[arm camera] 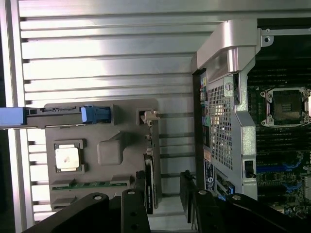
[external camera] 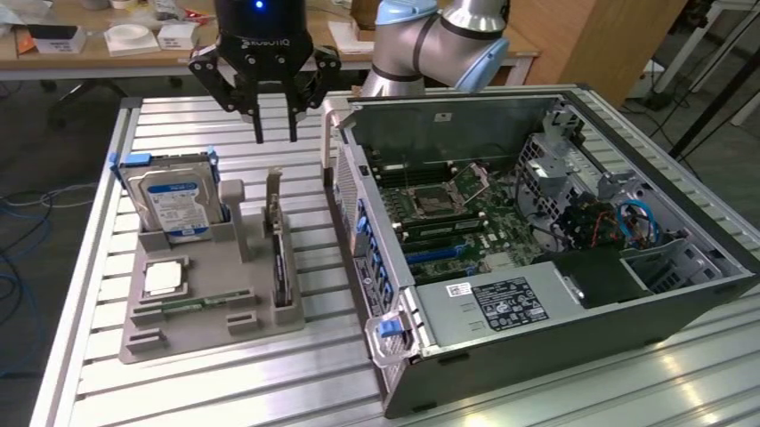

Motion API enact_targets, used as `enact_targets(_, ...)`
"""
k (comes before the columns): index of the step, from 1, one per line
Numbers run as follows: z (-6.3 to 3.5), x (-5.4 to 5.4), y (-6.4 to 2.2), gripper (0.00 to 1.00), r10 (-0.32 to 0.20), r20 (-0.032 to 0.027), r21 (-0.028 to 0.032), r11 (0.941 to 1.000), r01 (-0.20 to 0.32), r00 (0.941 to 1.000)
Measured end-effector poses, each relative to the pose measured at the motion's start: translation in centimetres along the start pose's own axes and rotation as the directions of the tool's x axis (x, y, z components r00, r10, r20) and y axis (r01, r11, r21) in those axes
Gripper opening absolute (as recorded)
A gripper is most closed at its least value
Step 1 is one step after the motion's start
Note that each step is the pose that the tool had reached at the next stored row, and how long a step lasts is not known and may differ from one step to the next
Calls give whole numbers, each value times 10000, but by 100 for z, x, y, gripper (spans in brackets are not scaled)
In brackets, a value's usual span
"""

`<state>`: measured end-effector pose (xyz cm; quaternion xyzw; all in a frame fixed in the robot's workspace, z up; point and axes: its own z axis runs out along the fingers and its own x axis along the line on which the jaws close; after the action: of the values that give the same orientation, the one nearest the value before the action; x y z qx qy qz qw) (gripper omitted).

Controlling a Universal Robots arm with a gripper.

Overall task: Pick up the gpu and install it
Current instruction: 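Pick up the gpu and move the gpu toward the slot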

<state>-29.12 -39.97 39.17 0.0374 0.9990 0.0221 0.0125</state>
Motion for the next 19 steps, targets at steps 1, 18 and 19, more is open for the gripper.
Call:
enact_targets(1, 0, 0, 0, 42, 0, 0, 0, 10000, 0, 10000)
enact_targets(18, 121, -12, -204, 42, -1, 0, 0, 10000, 1, 10000)
enact_targets(19, 131, -13, -225, 42, -1, 0, 1, 10000, 1, 10000)
